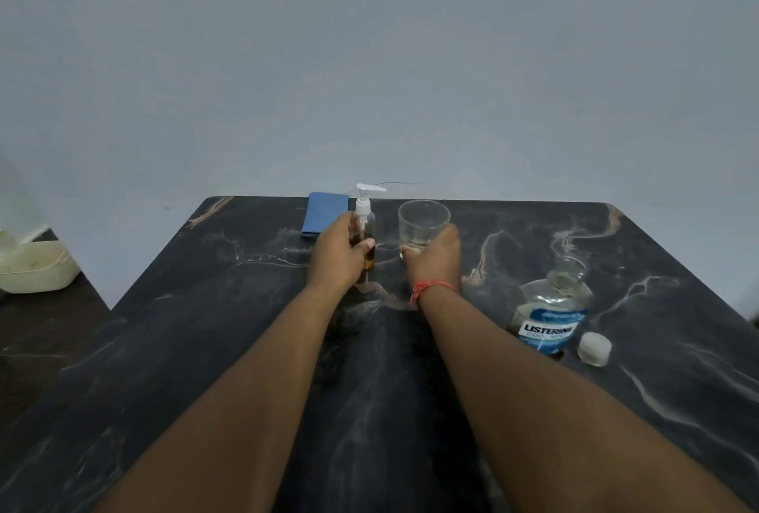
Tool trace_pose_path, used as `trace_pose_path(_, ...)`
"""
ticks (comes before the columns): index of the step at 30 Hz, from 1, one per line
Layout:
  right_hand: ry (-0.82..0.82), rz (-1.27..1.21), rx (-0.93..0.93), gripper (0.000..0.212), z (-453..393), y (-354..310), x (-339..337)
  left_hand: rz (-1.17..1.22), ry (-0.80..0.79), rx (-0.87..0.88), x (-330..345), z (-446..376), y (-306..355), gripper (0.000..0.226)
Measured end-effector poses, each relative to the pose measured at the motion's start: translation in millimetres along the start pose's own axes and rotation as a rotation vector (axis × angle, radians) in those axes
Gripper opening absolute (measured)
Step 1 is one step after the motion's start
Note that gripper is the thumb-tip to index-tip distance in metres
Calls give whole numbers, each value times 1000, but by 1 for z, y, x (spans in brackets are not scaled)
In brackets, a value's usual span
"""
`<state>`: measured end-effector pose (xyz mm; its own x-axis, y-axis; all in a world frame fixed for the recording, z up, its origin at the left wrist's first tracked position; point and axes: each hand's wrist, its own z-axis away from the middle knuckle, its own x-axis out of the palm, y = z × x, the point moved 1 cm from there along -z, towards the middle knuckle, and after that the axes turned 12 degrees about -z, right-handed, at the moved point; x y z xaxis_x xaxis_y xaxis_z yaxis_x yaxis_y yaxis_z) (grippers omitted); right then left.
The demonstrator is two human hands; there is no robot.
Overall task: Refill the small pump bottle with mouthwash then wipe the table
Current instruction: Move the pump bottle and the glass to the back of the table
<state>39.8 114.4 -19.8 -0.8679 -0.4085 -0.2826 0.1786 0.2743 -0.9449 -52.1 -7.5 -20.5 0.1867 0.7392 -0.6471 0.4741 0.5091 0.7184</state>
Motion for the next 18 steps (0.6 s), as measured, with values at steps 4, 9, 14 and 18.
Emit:
trace_pose_path(4, 26, -21, 38, 58, -34, -3, 20, -50, -6, 11, 14, -45, -1, 36)
trace_pose_path(9, 64, -39, 70, 59, -68, -4, 46, -95, -2, -8, 28, -93, -2, 37)
trace_pose_path(14, 80, -29, 91, 60, -92, -5, 66, -94, 33, -18, 37, -121, -8, 35)
trace_pose_path(18, 53, -32, 117, 62, -103, -8, 75, -85, 28, -39, 43, -133, -10, 35)
